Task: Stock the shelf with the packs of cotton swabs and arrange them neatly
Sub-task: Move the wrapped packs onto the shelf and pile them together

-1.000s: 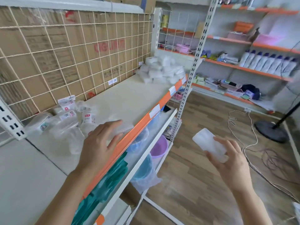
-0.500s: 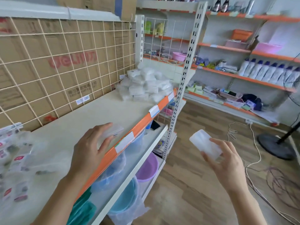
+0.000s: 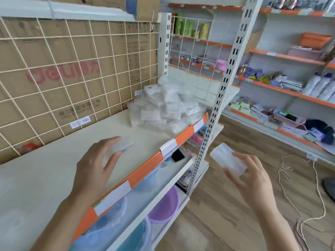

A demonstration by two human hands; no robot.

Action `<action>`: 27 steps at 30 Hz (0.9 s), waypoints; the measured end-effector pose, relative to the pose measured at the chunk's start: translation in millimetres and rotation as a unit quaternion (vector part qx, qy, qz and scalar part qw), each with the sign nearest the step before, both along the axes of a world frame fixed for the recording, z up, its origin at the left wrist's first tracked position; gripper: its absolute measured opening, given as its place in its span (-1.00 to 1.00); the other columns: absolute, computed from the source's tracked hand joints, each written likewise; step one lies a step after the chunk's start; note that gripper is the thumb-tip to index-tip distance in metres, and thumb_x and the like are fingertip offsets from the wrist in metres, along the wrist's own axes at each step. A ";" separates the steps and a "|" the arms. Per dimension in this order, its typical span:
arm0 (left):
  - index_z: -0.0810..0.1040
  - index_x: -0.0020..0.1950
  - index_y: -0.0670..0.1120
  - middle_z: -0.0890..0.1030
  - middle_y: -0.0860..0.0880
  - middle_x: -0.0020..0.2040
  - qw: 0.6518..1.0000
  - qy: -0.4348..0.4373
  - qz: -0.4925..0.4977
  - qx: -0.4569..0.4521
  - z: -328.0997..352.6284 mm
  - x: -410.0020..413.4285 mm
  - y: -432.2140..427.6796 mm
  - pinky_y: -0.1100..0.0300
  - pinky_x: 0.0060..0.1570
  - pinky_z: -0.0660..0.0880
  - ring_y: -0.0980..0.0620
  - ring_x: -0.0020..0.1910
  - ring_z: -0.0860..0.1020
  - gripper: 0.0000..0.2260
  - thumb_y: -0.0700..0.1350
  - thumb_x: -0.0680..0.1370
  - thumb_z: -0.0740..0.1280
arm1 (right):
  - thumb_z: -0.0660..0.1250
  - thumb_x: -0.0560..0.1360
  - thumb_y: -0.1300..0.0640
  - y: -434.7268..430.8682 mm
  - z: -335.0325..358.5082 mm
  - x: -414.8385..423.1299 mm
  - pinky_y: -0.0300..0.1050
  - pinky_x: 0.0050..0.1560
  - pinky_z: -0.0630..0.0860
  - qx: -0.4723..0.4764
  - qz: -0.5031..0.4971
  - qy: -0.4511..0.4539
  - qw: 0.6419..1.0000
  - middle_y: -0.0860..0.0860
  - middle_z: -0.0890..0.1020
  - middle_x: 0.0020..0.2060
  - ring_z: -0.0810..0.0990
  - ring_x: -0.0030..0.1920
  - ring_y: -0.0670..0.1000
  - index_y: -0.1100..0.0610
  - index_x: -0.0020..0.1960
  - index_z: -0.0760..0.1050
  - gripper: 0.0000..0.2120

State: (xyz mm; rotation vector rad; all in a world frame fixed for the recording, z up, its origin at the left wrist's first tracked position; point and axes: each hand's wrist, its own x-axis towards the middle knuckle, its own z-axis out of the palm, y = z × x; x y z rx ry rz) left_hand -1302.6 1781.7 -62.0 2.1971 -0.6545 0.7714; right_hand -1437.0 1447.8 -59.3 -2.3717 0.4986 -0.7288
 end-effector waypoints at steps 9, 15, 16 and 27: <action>0.49 0.20 -0.02 0.61 -0.05 0.05 1.000 -0.022 0.003 -0.005 7.1 115.1 -54.4 0.35 -0.07 0.34 0.07 0.05 0.49 -0.71 0.01 0.52 0.20 | 0.51 0.34 0.07 -37.8 7.1 116.2 -0.29 -0.23 0.33 -0.021 0.025 -0.009 0.999 -0.10 0.51 0.00 0.46 -0.26 -0.21 0.01 0.15 0.54 -0.61; 0.51 0.21 -0.06 0.60 0.00 0.10 0.997 -0.049 -0.058 0.010 14.2 184.9 -85.0 0.50 0.17 0.27 0.08 0.11 0.51 -0.74 -0.06 0.55 0.21 | 0.50 0.35 0.02 -47.9 14.1 187.9 -0.40 -0.30 0.35 -0.032 0.043 -0.012 0.998 -0.13 0.50 0.02 0.49 -0.29 -0.20 -0.01 0.15 0.53 -0.61; 0.49 0.21 -0.04 0.60 0.01 0.11 0.996 -0.051 -0.071 0.011 14.1 194.0 -90.7 0.46 0.19 0.30 0.08 0.12 0.51 -0.75 -0.08 0.55 0.22 | 0.50 0.35 0.01 -48.5 13.9 198.3 -0.43 -0.30 0.33 -0.038 0.045 -0.010 0.998 -0.15 0.49 0.02 0.48 -0.32 -0.17 -0.02 0.16 0.53 -0.60; 0.44 0.13 0.02 0.58 0.02 0.15 0.989 -0.025 -0.131 0.059 -6.7 265.9 -141.5 0.38 0.30 0.28 0.07 0.27 0.45 -0.74 -0.25 0.49 0.22 | 0.44 0.38 -0.09 -71.1 3.7 305.0 -0.16 -0.19 0.42 -0.093 0.122 -0.018 0.988 -0.04 0.54 0.06 0.55 -0.03 0.02 0.05 0.16 0.53 -0.59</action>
